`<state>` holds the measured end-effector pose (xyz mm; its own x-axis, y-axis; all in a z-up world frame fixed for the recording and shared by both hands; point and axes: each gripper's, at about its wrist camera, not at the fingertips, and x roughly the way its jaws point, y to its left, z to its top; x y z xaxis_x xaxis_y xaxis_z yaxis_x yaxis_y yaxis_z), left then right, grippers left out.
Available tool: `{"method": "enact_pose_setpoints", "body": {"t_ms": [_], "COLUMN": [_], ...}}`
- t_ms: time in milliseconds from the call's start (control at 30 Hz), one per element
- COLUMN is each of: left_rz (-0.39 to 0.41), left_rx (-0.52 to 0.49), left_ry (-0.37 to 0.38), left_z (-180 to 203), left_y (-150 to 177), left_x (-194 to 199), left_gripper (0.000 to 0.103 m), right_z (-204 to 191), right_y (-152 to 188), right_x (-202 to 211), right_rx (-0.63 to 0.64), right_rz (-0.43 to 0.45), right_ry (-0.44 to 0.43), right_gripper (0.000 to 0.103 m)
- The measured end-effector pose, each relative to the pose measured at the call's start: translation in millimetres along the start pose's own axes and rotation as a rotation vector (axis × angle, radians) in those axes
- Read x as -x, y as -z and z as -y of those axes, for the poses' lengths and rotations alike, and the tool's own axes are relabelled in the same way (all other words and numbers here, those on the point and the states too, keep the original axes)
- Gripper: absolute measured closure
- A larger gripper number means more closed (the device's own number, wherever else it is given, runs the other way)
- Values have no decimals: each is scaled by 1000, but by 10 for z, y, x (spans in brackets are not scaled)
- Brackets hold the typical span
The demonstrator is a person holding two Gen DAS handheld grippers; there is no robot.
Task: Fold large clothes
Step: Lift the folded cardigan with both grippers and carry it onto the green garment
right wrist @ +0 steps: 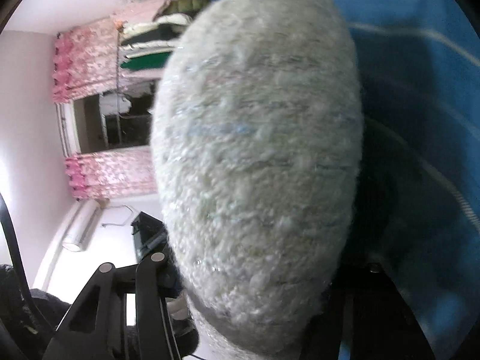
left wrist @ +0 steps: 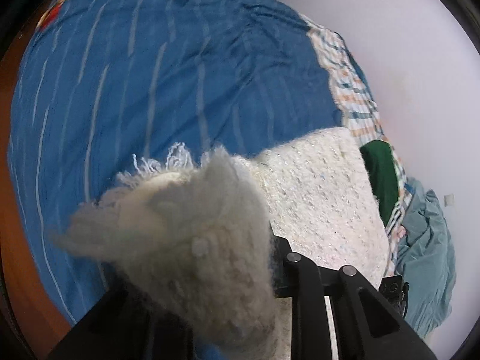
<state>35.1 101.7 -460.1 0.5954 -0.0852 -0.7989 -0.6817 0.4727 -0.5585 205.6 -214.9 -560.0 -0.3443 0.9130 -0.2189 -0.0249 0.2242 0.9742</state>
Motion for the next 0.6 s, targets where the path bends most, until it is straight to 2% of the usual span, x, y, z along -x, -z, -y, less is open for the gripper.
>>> {"method": "enact_pose_setpoints", "body": {"t_ms": [200, 367, 500, 600], "left_rz": [-52, -106, -124, -127], "left_rx": [-103, -215, -315, -345], "left_ry": [66, 171, 257, 304], "left_z": [594, 1469, 2291, 2866], "left_y": [-530, -1129, -1439, -1591], "left_x": [25, -289, -629, -924], "left_gripper": [85, 85, 85, 85], "right_z": [-643, -1152, -1496, -1608], "right_y": [-253, -691, -1174, -1549], "right_x": [28, 263, 695, 1285], "right_rx": [38, 46, 74, 82], "right_rz": [108, 246, 366, 443], "right_ry": [-2, 16, 40, 34], "right_gripper": [49, 49, 49, 49]}}
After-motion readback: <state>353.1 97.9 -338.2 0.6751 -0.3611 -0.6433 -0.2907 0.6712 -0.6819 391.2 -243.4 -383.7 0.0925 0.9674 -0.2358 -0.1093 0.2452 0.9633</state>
